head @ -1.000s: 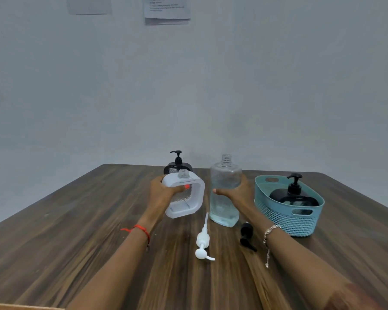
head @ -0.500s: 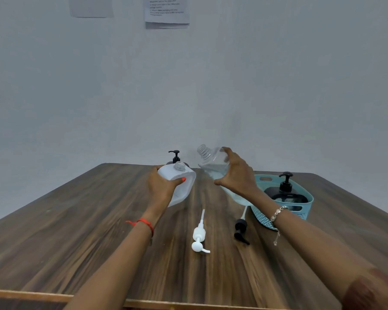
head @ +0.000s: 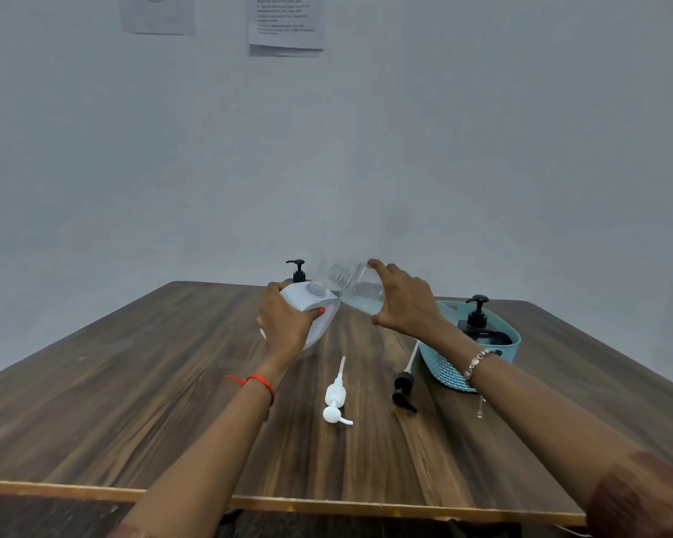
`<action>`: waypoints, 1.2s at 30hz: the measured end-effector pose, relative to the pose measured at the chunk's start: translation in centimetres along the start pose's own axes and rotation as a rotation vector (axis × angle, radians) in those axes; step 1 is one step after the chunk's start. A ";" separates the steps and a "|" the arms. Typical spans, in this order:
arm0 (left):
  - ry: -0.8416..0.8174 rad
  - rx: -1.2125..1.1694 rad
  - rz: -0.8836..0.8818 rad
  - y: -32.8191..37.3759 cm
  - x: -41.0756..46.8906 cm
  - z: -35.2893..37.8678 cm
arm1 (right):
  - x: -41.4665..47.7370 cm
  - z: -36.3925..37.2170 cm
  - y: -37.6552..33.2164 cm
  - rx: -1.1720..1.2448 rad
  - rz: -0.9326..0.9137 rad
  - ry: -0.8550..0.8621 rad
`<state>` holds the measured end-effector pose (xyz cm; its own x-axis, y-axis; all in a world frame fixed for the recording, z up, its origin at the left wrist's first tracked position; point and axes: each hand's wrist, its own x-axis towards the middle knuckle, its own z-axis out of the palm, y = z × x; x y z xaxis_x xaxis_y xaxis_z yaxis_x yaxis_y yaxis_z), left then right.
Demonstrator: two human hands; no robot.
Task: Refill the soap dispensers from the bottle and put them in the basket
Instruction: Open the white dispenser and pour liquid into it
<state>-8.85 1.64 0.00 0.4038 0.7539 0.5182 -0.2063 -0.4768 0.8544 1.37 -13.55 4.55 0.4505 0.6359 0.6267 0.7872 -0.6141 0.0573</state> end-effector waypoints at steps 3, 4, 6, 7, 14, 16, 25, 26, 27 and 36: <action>-0.005 0.007 0.009 0.4 -0.7 0.0 | -0.2 -0.1 0.2 -0.048 -0.007 -0.018; -0.009 0.004 0.010 0.4 -0.9 0.0 | -0.3 -0.1 0.3 -0.060 -0.008 -0.023; -0.028 -0.014 0.009 0.6 -1.4 0.1 | -0.4 -0.1 0.4 -0.072 -0.006 -0.029; -0.033 -0.021 0.019 0.7 -1.6 0.2 | -0.5 -0.1 0.5 -0.079 -0.005 -0.029; -0.020 0.030 0.041 1.1 -2.5 0.8 | -0.9 -0.2 1.0 -0.147 -0.026 -0.037; -0.017 0.024 0.052 1.1 -2.6 0.9 | -1.0 -0.2 1.1 -0.165 -0.032 -0.040; -0.013 0.033 0.041 1.0 -2.9 1.0 | -1.2 -0.2 1.2 -0.189 -0.044 -0.038; -0.013 0.042 0.033 0.9 -2.9 1.1 | -1.2 -0.2 1.2 -0.196 -0.047 -0.038; -0.013 0.050 0.023 0.9 -2.9 1.1 | -1.2 -0.3 1.2 -0.201 -0.050 -0.039; -0.014 0.044 -0.001 0.7 -2.9 1.0 | -1.2 -0.5 1.1 -0.232 -0.072 -0.042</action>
<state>-9.31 -1.28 -0.96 0.4167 0.7479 0.5167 -0.1664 -0.4960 0.8522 1.46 -15.19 4.29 0.4176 0.6979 0.5819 0.7023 -0.6542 0.2806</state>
